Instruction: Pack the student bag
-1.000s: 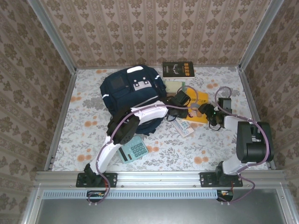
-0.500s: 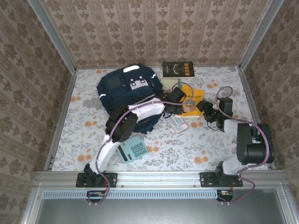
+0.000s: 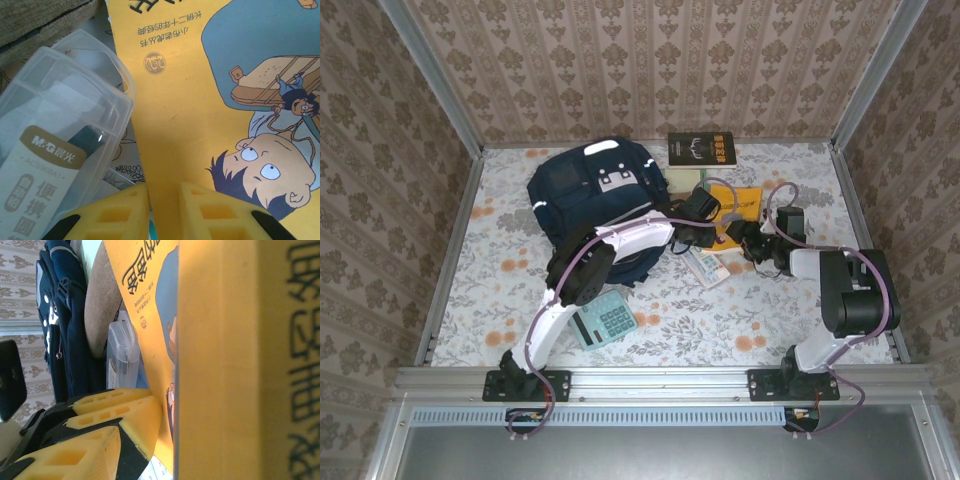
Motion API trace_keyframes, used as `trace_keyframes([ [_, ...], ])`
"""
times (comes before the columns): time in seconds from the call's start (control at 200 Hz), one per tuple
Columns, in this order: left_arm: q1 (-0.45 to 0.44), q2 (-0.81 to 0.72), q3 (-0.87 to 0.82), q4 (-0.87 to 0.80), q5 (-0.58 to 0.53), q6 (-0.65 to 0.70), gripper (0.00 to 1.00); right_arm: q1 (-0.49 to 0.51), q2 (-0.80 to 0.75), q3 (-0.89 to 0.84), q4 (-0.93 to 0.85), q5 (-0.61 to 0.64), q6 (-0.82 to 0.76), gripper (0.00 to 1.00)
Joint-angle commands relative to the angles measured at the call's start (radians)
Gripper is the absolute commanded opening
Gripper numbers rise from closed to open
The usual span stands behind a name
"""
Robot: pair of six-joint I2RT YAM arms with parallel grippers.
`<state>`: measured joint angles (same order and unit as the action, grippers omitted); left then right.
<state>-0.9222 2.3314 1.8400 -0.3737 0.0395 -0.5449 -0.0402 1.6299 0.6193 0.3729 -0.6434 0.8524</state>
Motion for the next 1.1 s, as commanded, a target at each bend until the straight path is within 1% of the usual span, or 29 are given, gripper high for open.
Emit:
trace_keyframes([
  [0.0,-0.030,0.000,0.002,-0.009,0.080,0.035,0.21,0.013,-0.034,0.040,-0.023,-0.026,-0.051,0.48],
  [0.055,-0.027,-0.003,-0.003,-0.009,0.079,0.036,0.21,0.012,-0.056,0.037,-0.047,-0.005,-0.064,0.48],
  [0.13,-0.025,-0.006,-0.008,-0.010,0.082,0.038,0.21,0.011,-0.076,0.034,-0.071,0.023,-0.076,0.43],
  [0.18,-0.024,-0.009,-0.009,-0.009,0.086,0.039,0.21,0.010,-0.087,0.030,-0.079,0.038,-0.081,0.34],
  [0.22,-0.024,-0.013,-0.011,-0.007,0.085,0.041,0.21,0.008,-0.093,0.024,-0.077,0.042,-0.081,0.23],
  [0.26,-0.024,-0.019,-0.013,-0.007,0.087,0.042,0.21,0.006,-0.100,0.018,-0.070,0.043,-0.078,0.16],
  [0.305,-0.023,-0.030,-0.017,-0.007,0.086,0.041,0.22,0.004,-0.116,0.009,-0.065,0.048,-0.075,0.04],
  [0.325,-0.024,-0.036,-0.022,-0.004,0.088,0.042,0.22,0.002,-0.124,0.004,-0.063,0.051,-0.073,0.00],
  [0.43,-0.026,-0.089,-0.047,0.004,0.088,0.043,0.33,-0.001,-0.205,-0.026,-0.070,0.089,-0.077,0.00],
  [0.465,-0.028,-0.111,-0.057,0.008,0.087,0.044,0.35,-0.001,-0.232,-0.038,-0.077,0.107,-0.081,0.00],
  [0.5,-0.030,-0.135,-0.067,0.012,0.084,0.047,0.37,-0.001,-0.294,-0.050,-0.085,0.126,-0.084,0.00],
  [0.665,-0.044,-0.242,-0.092,-0.011,0.064,0.074,0.41,-0.001,-0.524,-0.110,-0.140,0.215,-0.097,0.00],
  [0.815,-0.040,-0.331,-0.099,-0.088,0.011,0.114,0.42,0.003,-0.703,-0.160,-0.141,0.229,-0.085,0.00],
  [0.9,-0.023,-0.379,-0.110,-0.154,-0.040,0.147,0.43,0.015,-0.753,-0.163,-0.149,0.209,-0.076,0.00],
  [0.955,-0.004,-0.405,-0.134,-0.192,-0.054,0.168,0.45,0.027,-0.767,-0.159,-0.152,0.189,-0.073,0.00],
  [1.095,0.061,-0.457,-0.214,-0.290,-0.082,0.219,0.45,0.068,-0.789,-0.145,-0.180,0.195,-0.088,0.00],
])
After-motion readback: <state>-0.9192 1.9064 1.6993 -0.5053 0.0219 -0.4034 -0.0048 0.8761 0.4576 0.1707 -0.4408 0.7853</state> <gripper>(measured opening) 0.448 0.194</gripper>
